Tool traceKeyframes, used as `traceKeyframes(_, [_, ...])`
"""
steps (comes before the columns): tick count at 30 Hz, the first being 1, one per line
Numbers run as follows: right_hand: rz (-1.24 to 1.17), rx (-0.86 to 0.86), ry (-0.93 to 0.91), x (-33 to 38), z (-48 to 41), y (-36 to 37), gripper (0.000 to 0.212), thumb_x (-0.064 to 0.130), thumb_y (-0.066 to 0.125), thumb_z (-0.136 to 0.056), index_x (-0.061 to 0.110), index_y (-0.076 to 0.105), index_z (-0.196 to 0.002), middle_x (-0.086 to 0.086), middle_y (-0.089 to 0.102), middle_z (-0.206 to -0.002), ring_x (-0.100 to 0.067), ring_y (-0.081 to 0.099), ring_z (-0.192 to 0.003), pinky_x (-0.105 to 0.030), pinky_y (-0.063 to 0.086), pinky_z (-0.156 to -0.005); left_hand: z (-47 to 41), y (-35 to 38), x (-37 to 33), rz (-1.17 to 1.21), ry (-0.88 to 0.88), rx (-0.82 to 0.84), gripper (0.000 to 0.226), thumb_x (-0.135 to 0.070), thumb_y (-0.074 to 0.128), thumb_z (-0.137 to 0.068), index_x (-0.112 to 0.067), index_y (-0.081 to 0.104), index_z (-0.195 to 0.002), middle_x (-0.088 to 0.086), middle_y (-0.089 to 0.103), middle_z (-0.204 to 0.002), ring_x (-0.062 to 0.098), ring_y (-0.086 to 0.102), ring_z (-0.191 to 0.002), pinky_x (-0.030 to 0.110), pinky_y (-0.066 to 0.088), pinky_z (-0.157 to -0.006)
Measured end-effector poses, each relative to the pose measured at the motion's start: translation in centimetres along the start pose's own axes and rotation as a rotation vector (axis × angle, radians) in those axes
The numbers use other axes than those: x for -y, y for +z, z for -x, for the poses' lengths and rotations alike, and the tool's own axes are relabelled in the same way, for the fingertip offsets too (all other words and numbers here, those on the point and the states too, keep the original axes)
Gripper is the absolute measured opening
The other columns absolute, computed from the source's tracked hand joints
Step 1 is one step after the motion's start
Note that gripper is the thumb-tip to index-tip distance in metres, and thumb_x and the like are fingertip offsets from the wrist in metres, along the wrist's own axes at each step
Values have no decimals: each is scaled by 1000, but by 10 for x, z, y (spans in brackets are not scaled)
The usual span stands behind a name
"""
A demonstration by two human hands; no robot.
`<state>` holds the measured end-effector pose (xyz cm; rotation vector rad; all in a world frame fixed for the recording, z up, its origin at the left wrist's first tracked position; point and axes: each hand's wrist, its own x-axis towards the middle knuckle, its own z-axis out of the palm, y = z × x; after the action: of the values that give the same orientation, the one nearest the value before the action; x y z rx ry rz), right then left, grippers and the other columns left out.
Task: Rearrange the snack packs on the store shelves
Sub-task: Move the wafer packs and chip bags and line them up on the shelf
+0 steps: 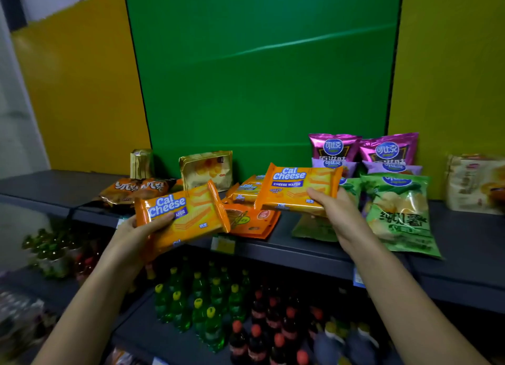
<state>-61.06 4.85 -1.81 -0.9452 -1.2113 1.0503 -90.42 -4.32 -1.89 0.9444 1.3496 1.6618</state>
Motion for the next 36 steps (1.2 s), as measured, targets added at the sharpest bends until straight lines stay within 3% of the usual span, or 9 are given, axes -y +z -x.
traceKeyframes(2, [19, -4, 0, -5, -11, 17, 37, 17, 60, -88, 9, 53, -123, -6, 66, -113, -13, 63, -82, -20, 49, -56, -14, -7, 0, -22, -6, 5, 11, -12, 65, -81, -13, 58, -89, 8, 66, -85, 10, 68, -48, 19, 52, -39])
traceKeyframes(6, [39, -41, -6, -15, -43, 47, 41, 22, 61, -87, 10, 50, -125, -6, 64, -117, -19, 62, -92, -26, 48, -62, -57, -13, 2, -41, -10, 18, 20, -15, 68, -79, -12, 57, -95, 9, 65, -90, 22, 63, -73, 23, 54, -45])
traceKeyframes(11, [46, -115, -37, -23, -90, 77, 31, 21, 62, -86, 15, 47, -113, -8, 62, -118, -22, 61, -97, -29, 52, -65, -123, 1, 0, -79, 24, 74, 12, -12, 67, -79, -13, 59, -87, 9, 66, -84, 11, 66, -50, 21, 54, -45])
traceKeyframes(18, [177, -284, -91, -18, -151, 93, 31, 23, 62, -85, 15, 39, -104, -13, 58, -123, -30, 57, -112, -49, 46, -97, -197, 38, 4, -116, 21, 214, 14, -9, 69, -77, -11, 61, -88, -5, 70, -52, 5, 65, -43, 18, 51, -40])
traceKeyframes(24, [288, -411, -119, -14, -187, 94, 49, 27, 63, -82, 3, 42, -120, -17, 58, -125, -36, 56, -114, -52, 47, -94, -234, 78, 18, -151, -72, 354, 16, -9, 69, -77, -10, 60, -89, 5, 70, -65, 8, 64, -40, 22, 52, -38])
traceKeyframes(26, [281, -425, -112, -13, -195, 94, 50, 26, 63, -82, 2, 43, -121, -16, 58, -124, -34, 58, -112, -49, 50, -89, -243, 90, 23, -144, -108, 386, 18, -10, 71, -76, -10, 59, -90, -1, 70, -52, 8, 63, -38, 22, 51, -37])
traceKeyframes(29, [203, -390, -97, -14, -205, 100, 45, 20, 63, -84, 1, 46, -122, -14, 61, -118, -25, 61, -96, -30, 51, -59, -256, 104, 32, -146, -139, 469, 28, -12, 74, -73, -8, 59, -97, 4, 73, -65, 10, 65, -44, 24, 57, -46])
traceKeyframes(32, [106, -321, -15, -17, -212, 107, 42, 17, 63, -85, 1, 48, -121, -10, 61, -107, -15, 59, -77, -18, 48, -45, -267, 112, 38, -150, -118, 507, 19, -10, 75, -71, -10, 59, -81, 4, 72, -61, 14, 68, -49, 27, 59, -53])
traceKeyframes(36, [60, -293, 125, -29, -223, 113, 9, 14, 62, -85, 9, 55, -86, -5, 58, -82, -10, 53, -62, -12, 46, -37, -280, 113, 44, -321, -28, 555, 28, -28, 79, -68, -12, 64, -86, 11, 73, -85, 24, 69, -75, 36, 57, -76])
